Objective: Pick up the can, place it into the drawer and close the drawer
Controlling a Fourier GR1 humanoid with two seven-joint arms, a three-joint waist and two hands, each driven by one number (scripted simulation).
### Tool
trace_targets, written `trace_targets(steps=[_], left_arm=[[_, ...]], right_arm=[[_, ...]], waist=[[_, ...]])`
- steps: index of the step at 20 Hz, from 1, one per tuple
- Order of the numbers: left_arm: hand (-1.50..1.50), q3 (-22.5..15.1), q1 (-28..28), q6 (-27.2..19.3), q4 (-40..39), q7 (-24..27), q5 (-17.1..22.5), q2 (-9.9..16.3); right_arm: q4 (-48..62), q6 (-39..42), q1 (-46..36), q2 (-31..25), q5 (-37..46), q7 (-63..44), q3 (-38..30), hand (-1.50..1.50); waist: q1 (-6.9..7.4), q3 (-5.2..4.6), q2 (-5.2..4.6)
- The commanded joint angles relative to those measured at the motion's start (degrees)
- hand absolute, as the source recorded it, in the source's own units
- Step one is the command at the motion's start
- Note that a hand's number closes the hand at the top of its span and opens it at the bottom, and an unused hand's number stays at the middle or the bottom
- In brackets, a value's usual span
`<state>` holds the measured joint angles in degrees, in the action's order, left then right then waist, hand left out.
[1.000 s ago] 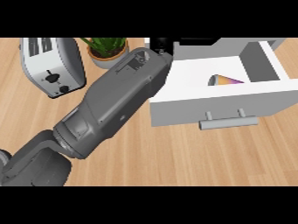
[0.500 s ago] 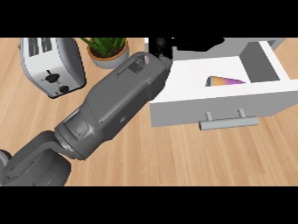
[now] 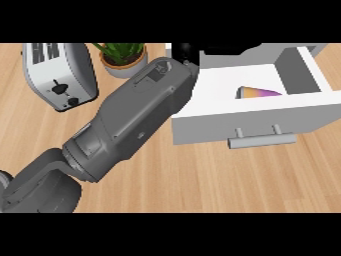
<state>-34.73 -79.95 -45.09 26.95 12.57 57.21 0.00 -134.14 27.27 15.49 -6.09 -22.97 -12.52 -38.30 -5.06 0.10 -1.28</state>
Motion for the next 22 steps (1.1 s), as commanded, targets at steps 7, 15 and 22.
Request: trace_targets(steps=[7, 15, 22], left_arm=[[-1.5, 0.0, -2.7, 0.1, 0.5, 4.2, 2.5, 0.0], [-1.5, 1.4, -2.1, 0.4, 0.5, 4.4, 3.7, 0.0], [-1.5, 1.4, 0.3, 1.7, 1.9, 1.6, 1.9, 0.8]], right_arm=[[-3.4, 2.2, -7.4, -1.6, 19.9, 7.2, 7.3, -1.5], [1.3, -1.9, -15.6, -0.8, 42.7, 8.4, 20.7, -1.5], [14.0, -10.9, -21.7, 0.6, 60.8, 14.8, 30.8, -1.5]], waist=[[2.0, -0.01, -0.15], [4.64, -0.08, 0.47], [5.97, -0.07, 0.98]])
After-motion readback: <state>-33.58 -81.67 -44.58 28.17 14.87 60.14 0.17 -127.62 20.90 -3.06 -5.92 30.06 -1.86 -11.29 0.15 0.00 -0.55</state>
